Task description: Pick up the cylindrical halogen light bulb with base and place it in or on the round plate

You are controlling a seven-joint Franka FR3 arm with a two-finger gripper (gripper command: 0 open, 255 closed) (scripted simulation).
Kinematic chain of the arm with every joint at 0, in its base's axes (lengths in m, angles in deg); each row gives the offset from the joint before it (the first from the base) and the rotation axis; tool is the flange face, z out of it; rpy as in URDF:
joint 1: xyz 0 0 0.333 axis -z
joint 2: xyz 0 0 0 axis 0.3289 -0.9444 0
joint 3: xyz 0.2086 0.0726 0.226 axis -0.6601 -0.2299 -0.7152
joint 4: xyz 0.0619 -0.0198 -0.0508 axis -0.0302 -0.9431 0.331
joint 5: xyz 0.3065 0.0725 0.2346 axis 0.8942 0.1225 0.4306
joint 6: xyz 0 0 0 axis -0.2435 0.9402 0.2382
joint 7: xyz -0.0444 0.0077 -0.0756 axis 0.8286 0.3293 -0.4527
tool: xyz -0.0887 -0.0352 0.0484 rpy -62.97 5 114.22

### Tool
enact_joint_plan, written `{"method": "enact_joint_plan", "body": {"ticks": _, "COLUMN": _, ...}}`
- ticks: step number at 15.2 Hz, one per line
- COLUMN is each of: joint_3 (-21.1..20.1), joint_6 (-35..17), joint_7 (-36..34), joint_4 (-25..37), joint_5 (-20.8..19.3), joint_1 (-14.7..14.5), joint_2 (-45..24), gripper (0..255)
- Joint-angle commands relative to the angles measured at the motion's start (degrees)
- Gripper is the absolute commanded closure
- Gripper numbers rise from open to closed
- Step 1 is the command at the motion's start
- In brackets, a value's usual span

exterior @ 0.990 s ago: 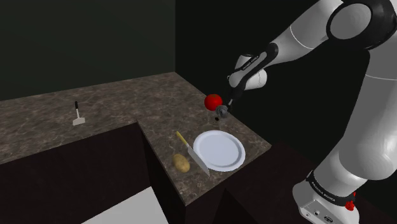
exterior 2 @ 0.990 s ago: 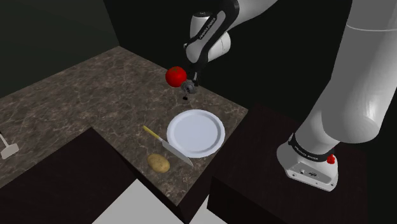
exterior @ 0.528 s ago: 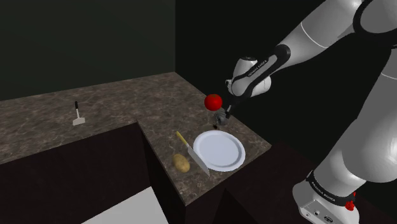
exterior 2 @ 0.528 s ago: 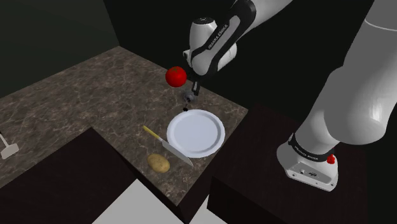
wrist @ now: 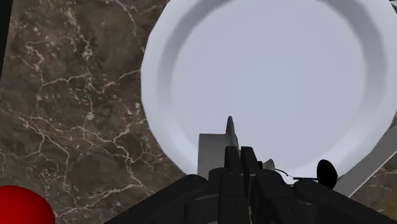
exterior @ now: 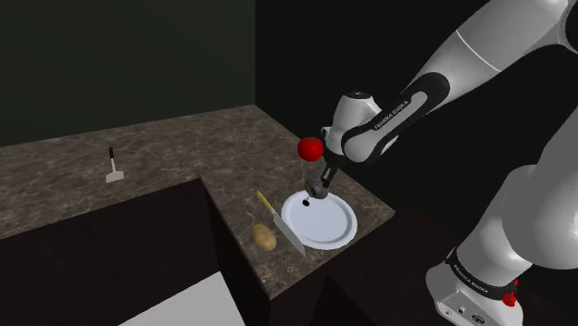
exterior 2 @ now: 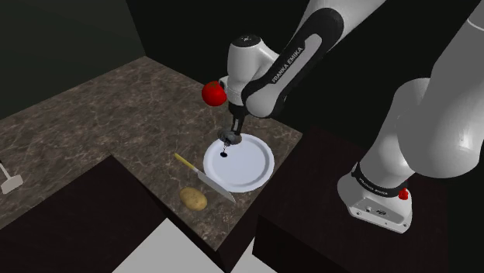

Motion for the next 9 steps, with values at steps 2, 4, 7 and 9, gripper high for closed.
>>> {"method": "enact_joint_plan", "body": {"ticks": 2, "joint_3": -2.0, "joint_6": -0.2, "joint_7": -6.0, "joint_4": -2.8, "joint_5": -1.6, "joint_1": -2.3, "joint_2": 2.5, "gripper": 255}}
{"method": "enact_joint_plan", "body": {"ticks": 4, "joint_3": -2.1, "joint_6": -2.1, "joint_7": -6.0, "joint_4": -2.9, "joint_5": -1.7, "joint_1": -2.3, "joint_2": 0.7, "gripper": 255}}
{"method": "enact_joint_plan", "body": {"ticks": 7, "joint_3": -2.0, "joint_6": -4.8, "joint_7": -6.2, "joint_4": -2.9, "joint_5": -1.8, "joint_1": -2.3, "joint_2": -2.0, "gripper": 255}}
{"method": "enact_joint_plan", "body": {"ticks": 9, "joint_3": -2.0, "joint_6": -6.6, "joint_7": -6.3, "joint_4": -2.8, "joint_5": -1.8, "joint_1": -2.3, "joint_2": -3.9, "gripper": 255}}
